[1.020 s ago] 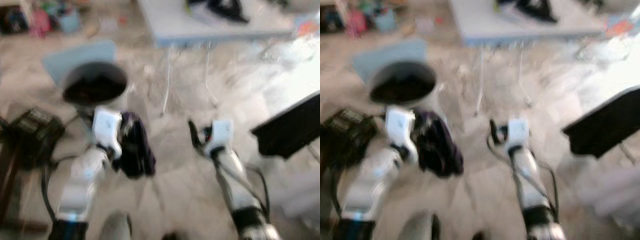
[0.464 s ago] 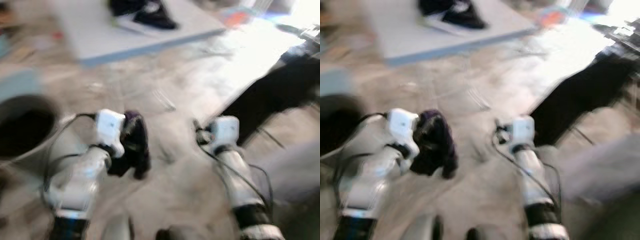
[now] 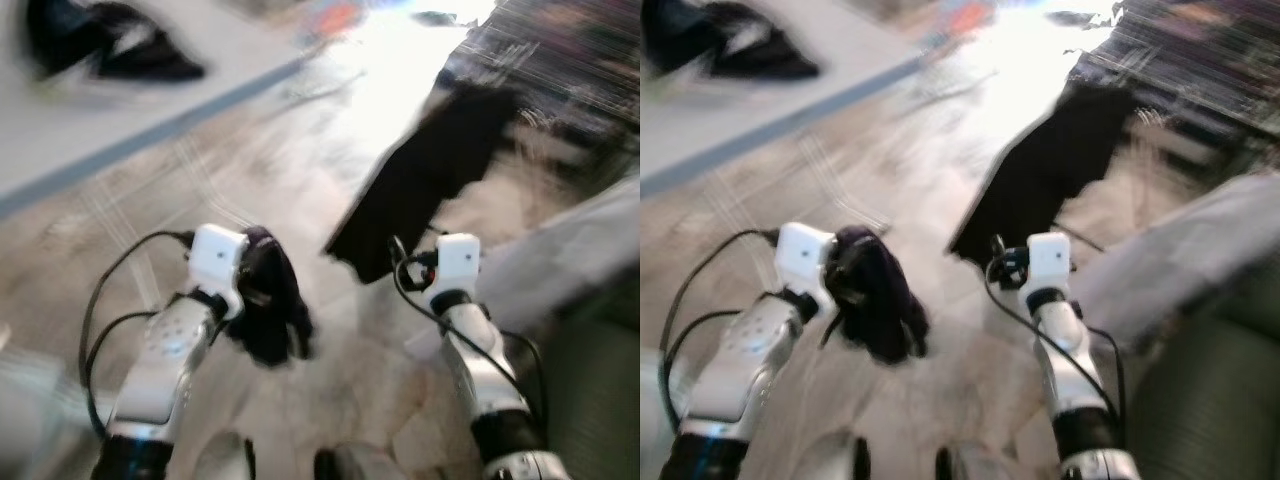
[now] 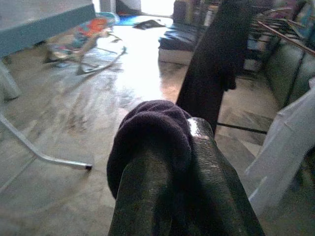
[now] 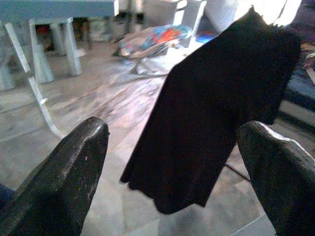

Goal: Hang hanger

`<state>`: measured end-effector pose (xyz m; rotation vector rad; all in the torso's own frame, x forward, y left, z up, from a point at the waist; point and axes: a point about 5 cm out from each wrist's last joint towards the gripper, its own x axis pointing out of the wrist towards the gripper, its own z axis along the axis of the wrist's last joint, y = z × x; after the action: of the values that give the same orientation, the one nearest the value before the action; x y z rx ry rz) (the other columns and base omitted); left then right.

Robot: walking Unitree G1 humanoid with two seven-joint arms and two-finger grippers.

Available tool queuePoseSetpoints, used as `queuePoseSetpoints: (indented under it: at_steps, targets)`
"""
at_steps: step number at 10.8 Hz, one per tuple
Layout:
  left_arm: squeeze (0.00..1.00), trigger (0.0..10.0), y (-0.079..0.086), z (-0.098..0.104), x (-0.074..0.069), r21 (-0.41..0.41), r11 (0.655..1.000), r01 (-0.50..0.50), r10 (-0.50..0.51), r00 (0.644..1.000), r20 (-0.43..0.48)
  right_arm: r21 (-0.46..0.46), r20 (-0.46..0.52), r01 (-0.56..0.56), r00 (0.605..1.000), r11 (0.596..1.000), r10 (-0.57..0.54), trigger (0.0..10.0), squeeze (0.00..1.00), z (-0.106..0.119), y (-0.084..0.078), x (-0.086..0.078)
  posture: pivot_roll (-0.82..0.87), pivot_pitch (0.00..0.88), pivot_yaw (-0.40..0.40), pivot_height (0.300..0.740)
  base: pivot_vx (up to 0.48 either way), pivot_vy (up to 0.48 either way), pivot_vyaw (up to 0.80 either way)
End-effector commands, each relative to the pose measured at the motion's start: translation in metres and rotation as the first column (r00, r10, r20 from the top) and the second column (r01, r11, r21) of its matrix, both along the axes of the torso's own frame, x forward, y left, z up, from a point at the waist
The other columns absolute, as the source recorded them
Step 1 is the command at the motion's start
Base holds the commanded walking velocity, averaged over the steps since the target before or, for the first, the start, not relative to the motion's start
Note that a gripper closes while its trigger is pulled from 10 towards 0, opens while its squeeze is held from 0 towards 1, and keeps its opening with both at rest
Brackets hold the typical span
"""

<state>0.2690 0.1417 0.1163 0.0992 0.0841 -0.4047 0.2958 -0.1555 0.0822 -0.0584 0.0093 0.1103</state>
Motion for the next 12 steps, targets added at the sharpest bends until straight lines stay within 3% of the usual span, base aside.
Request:
queuePoseSetpoints:
  at_steps: [1, 4, 6, 8, 10, 12]
  targets:
    - [0.0, 10.0, 0.012, -0.002, -0.008, 0.044, 0.999, -0.009, 0.009, 1.0, 0.003, -0.012, 0.002, -0.007, 1.0, 1.0, 0.007, 10.0, 0.0, 0.0, -0.004, -0.008, 0.02, 0.122, -0.092, 0.74, 0.251, 0.409, -0.45]
    - [0.0, 10.0, 0.022, -0.02, -0.024, 0.075, 0.996, -0.039, 0.043, 0.998, -0.052, -0.068, -0.016, 0.061, 0.998, 0.996, -0.063, 10.0, 0.0, -0.004, -0.03, -0.025, 0.0, 0.112, -0.076, 0.74, 0.245, 0.412, 0.0]
    - [0.0, 10.0, 0.022, -0.02, -0.019, 0.095, 0.995, -0.02, 0.024, 0.999, -0.039, -0.084, 0.023, 0.115, 0.993, 0.99, -0.113, 10.0, 0.0, 0.009, -0.036, -0.029, -0.05, 0.107, -0.05, 0.74, 0.0, 0.212, 0.0]
    - [0.0, 10.0, 0.027, -0.019, -0.019, 0.097, 0.994, -0.042, 0.046, 0.998, -0.041, -0.071, 0.0, 0.136, 0.991, 0.988, -0.136, 10.0, 0.0, 0.002, -0.036, -0.037, -0.06, 0.089, -0.032, 0.74, 0.0, 0.0, -0.8]
    - [0.0, 10.0, 0.031, -0.023, -0.029, 0.074, 0.997, -0.035, 0.041, 0.996, -0.075, -0.082, -0.036, 0.133, 0.99, 0.988, -0.136, 10.0, 0.0, -0.003, -0.037, -0.05, -0.06, 0.071, -0.04, 0.74, 0.0, 0.471, -0.8]
    - [0.0, 10.0, 0.024, -0.013, -0.021, 0.06, 0.998, -0.003, 0.005, 1.0, -0.018, -0.085, -0.029, 0.124, 0.992, 0.989, -0.127, 10.0, 0.0, 0.0, -0.035, -0.041, -0.05, 0.084, -0.057, 0.74, 0.0, 0.442, -0.8]
